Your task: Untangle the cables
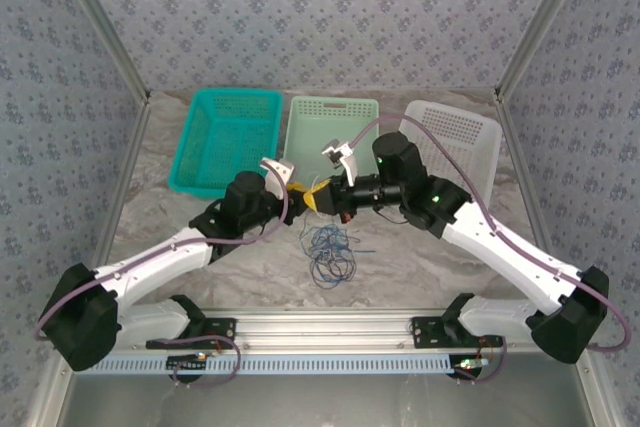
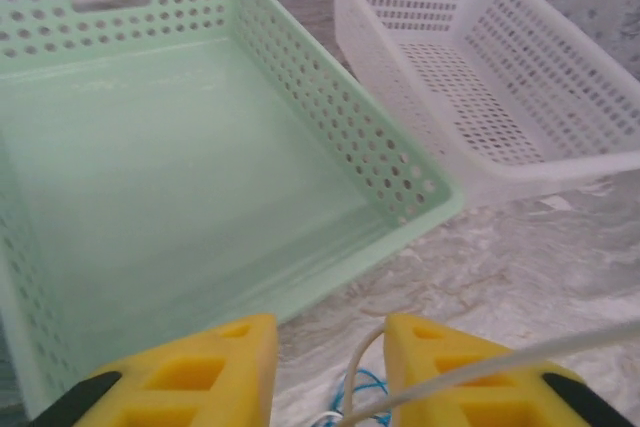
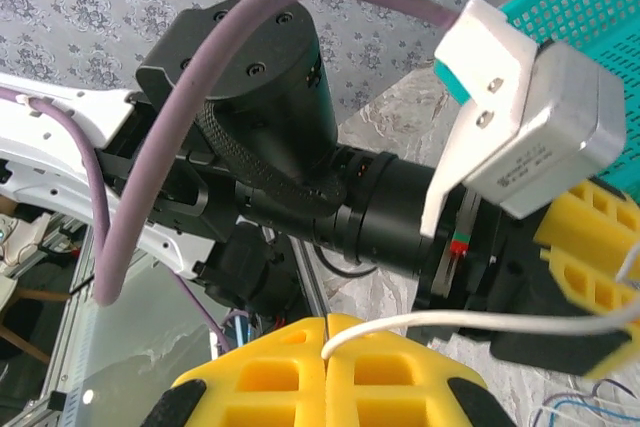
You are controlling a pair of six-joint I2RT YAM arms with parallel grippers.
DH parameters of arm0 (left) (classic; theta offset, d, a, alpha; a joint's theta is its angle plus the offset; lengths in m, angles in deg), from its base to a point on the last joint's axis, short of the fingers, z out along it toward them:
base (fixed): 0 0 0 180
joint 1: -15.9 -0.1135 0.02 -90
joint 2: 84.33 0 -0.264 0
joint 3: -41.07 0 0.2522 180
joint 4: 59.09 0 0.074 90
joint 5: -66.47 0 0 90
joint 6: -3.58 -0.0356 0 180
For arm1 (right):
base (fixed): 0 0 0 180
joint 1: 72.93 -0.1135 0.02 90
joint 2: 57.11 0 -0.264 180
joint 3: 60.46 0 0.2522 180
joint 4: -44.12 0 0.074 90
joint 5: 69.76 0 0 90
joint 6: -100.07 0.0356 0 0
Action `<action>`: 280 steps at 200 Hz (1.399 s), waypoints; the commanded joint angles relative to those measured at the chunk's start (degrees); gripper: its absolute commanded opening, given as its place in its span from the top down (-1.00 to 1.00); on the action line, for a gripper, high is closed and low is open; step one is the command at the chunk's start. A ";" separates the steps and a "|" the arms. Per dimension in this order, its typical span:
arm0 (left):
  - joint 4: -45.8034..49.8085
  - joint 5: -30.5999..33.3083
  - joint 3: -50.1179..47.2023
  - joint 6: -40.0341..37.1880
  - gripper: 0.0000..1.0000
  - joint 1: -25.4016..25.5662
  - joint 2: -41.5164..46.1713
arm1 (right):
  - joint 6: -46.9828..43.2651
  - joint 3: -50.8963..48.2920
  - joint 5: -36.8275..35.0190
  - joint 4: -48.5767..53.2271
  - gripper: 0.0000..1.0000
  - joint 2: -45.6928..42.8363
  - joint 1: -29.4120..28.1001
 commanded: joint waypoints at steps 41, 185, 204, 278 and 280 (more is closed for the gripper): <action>4.61 4.86 1.17 0.32 0.55 0.38 2.39 | -2.49 0.99 0.57 6.69 0.97 -6.55 3.71; 6.17 3.26 -5.33 8.34 0.47 0.45 8.43 | 4.39 -8.86 -14.51 -17.66 1.00 -10.24 7.78; 9.38 3.69 -4.79 8.77 0.45 0.64 6.97 | 4.59 -7.74 -14.25 -18.62 1.00 -10.05 8.41; 12.84 9.56 -3.66 5.47 -0.10 0.71 14.22 | 4.03 -5.20 -7.99 -15.90 1.00 -3.61 7.57; 12.81 9.43 -3.58 5.26 -0.13 0.74 14.38 | 4.18 -5.30 -7.88 -16.32 1.00 -3.55 7.51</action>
